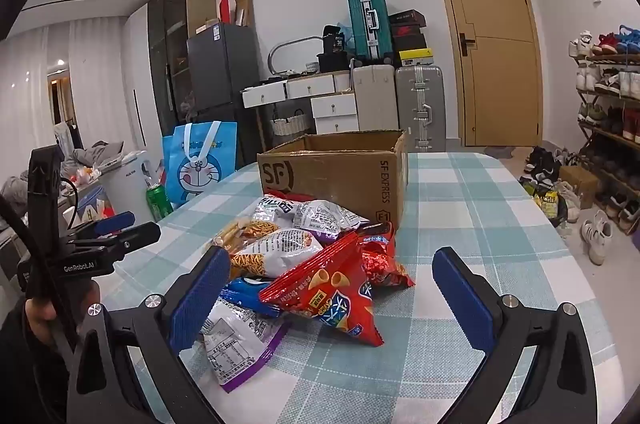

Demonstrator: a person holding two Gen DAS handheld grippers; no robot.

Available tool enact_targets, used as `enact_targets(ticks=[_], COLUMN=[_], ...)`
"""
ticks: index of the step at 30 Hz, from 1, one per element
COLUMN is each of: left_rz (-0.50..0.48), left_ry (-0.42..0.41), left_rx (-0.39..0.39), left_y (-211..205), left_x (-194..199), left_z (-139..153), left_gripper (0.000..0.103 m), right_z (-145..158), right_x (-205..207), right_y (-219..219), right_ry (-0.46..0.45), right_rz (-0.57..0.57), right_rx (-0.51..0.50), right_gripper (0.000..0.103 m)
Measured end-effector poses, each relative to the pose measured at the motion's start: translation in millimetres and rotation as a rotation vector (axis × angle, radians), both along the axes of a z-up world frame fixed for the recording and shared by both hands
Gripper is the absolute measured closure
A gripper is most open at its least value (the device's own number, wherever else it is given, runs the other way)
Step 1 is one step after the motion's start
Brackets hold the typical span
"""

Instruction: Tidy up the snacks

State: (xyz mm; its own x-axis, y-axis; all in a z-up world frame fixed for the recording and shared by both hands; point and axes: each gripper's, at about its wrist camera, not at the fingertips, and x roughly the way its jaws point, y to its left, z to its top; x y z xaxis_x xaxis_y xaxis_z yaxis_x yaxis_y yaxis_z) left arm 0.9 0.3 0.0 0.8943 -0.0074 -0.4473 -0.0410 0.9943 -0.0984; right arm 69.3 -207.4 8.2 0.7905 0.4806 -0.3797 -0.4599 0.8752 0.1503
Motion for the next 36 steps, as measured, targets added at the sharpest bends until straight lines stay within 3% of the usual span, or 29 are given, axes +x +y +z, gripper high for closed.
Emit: enact_targets(ticks=[36], left_rz=[0.001], left_ry=[-0.004], left_rx=[0.014], left_y=[-2.0], left_x=[3.1], left_z=[-5.1], left_gripper=[0.001], right_z=[-0.9], right_x=[3.4], right_y=[0.7], right_ry=[0.026], right_rz=[-0.006], right_rx=[-0.002], right_gripper=[0.000])
